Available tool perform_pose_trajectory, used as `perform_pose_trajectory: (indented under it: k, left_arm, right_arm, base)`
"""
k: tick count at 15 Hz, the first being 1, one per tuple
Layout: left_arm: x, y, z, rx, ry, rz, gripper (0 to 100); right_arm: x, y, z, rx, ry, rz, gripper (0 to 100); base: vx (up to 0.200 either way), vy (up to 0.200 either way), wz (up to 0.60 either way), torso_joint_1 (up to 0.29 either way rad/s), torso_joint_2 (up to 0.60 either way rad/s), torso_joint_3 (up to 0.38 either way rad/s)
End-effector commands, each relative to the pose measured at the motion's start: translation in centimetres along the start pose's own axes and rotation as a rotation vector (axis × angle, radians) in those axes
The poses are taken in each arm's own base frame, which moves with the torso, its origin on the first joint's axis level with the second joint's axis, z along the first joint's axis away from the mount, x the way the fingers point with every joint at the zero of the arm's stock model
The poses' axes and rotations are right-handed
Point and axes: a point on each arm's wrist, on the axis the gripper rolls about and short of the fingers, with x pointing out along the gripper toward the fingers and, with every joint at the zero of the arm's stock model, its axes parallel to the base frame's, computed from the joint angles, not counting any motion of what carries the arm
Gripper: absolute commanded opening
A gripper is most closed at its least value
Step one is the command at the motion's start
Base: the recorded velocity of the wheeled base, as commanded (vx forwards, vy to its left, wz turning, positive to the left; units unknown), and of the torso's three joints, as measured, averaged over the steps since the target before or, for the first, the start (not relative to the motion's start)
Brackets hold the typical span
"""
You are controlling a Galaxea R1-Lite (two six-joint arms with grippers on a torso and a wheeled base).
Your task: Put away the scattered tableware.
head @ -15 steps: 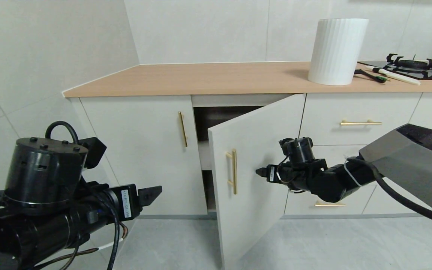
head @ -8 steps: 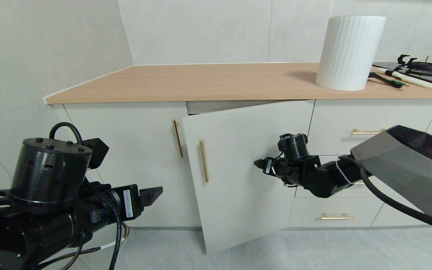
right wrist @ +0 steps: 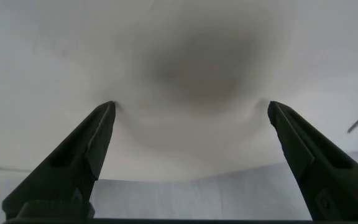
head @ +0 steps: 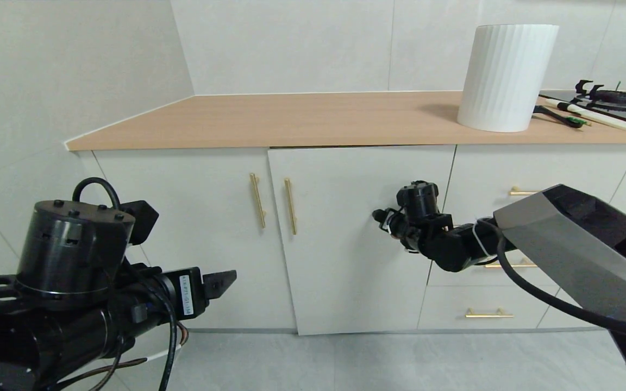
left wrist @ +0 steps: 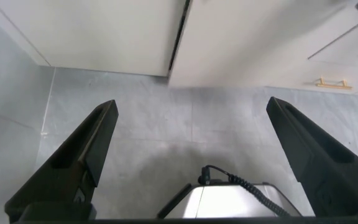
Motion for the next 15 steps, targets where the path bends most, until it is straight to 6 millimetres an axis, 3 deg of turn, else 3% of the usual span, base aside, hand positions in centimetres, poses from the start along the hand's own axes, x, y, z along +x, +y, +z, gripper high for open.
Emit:
perform_pose_trajectory:
  k: [1, 7, 8, 11, 13, 15]
  left_arm:
    - [0.1, 0.0, -0.1, 0.001, 0.004, 0.002, 100]
    - [0.2, 0.0, -0.1, 0.003, 0.007, 0.004, 100]
    - [0.2, 0.0, -0.1, 0.0, 0.005, 0.003, 100]
    - [-2.2, 0.9, 1.3, -0.053, -0.109, 0.003, 100]
    - [-5.1, 2.3, 2.2, -0.106, -0.212, -0.016, 100]
    - [-8.0, 3.5, 1.9, -0.139, -0.286, -0.044, 100]
  right_arm:
    - [1.0, -0.5, 0.3, 0.015, -0.024, -0.017, 100]
    - [0.9, -0.7, 0.7, 0.018, -0.029, -0.024, 100]
    - [0.1, -0.6, 1.1, 0.016, -0.027, -0.023, 100]
    - [-8.1, 0.2, 5.9, -0.009, -0.054, 0.024, 100]
    - [-14.7, -0.5, 8.3, -0.11, -0.092, 0.039, 100]
    - [-21.2, -1.7, 10.1, -0.206, -0.19, 0.063, 100]
  base:
    - [0.0, 0.0, 0.0, 0.0, 0.0, 0.0]
    - [0.0, 0.0, 0.0, 0.0, 0.0, 0.0]
    - [0.0, 0.0, 0.0, 0.0, 0.0, 0.0]
    - [0.0, 0.0, 0.0, 0.0, 0.0, 0.0]
    - [0.0, 0.0, 0.0, 0.0, 0.0, 0.0]
    - [0.0, 0.0, 0.0, 0.0, 0.0, 0.0]
